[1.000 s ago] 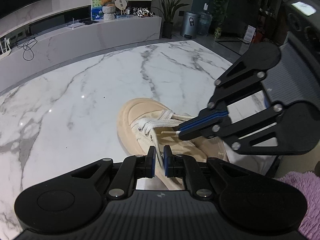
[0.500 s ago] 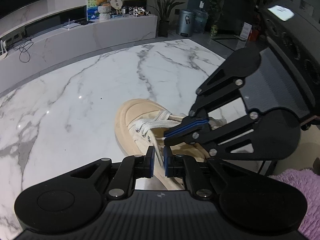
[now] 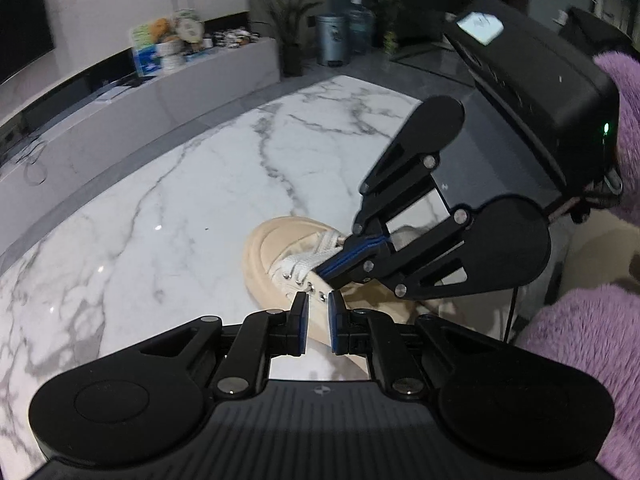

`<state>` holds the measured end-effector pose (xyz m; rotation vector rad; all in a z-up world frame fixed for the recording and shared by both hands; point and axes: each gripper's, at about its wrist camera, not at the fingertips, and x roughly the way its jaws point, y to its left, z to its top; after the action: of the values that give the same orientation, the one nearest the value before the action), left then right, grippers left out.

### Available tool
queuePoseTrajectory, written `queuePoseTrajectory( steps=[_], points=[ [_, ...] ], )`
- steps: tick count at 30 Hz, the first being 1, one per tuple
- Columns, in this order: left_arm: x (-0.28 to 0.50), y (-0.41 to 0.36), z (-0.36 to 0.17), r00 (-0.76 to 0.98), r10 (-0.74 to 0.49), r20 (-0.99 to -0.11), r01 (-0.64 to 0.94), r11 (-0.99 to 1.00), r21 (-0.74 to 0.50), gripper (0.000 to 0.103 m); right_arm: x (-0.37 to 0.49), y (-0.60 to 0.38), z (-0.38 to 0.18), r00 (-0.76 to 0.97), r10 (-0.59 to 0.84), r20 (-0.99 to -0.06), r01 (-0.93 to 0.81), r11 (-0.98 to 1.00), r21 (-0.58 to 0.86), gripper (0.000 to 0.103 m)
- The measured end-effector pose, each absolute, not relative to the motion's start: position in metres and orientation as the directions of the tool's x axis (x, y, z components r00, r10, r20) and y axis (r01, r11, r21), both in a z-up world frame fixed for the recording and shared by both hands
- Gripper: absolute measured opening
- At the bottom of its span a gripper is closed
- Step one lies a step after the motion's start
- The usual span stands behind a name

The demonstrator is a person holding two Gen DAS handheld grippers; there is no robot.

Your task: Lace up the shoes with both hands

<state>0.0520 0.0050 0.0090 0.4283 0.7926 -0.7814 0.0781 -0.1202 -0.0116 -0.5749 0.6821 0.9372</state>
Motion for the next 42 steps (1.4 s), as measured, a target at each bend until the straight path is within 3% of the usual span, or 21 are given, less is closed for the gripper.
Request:
queuePoseTrajectory(
  steps=[7, 16, 24, 29, 31, 33, 42],
  points=[
    [0.064, -0.007, -0.015, 0.458, -0.414, -0.786, 0.828, 0.521, 0.208, 0.011, 0.08, -0.12, -0.013, 0.414, 0.542, -0.731, -0.862, 0.492, -0.123, 0.003],
    [0.073, -0.019, -0.035, 0.458, -0.401, -0.793, 0.867, 0.397, 0.3, 0.011, 0.081, -0.123, -0.013, 0.397, 0.555, -0.731, -0.863, 0.498, -0.091, 0.003],
    [0.07, -0.03, -0.041, 0.464, -0.361, -0.809, 0.87, 0.358, 0.34, 0.001, 0.08, -0.124, -0.013, 0.401, 0.566, -0.721, -0.853, 0.516, -0.07, 0.004],
    [0.07, -0.023, -0.03, 0.457, -0.358, -0.815, 0.859, 0.416, 0.299, 0.001, 0.071, -0.129, -0.012, 0.435, 0.567, -0.699, -0.826, 0.561, -0.059, 0.009],
    [0.068, -0.019, -0.024, 0.46, -0.345, -0.818, 0.849, 0.439, 0.293, 0.001, 0.066, -0.135, -0.009, 0.456, 0.575, -0.679, -0.8, 0.6, -0.03, 0.024],
    [0.064, -0.014, -0.018, 0.469, -0.324, -0.822, 0.838, 0.458, 0.298, 0.001, 0.057, -0.146, -0.004, 0.485, 0.585, -0.65, -0.775, 0.632, -0.009, 0.032],
    [0.039, 0.016, 0.009, 0.488, -0.27, -0.83, 0.781, 0.56, 0.278, 0.0, 0.016, -0.166, 0.003, 0.657, 0.457, -0.6, -0.617, 0.783, -0.08, 0.032]
  ],
)
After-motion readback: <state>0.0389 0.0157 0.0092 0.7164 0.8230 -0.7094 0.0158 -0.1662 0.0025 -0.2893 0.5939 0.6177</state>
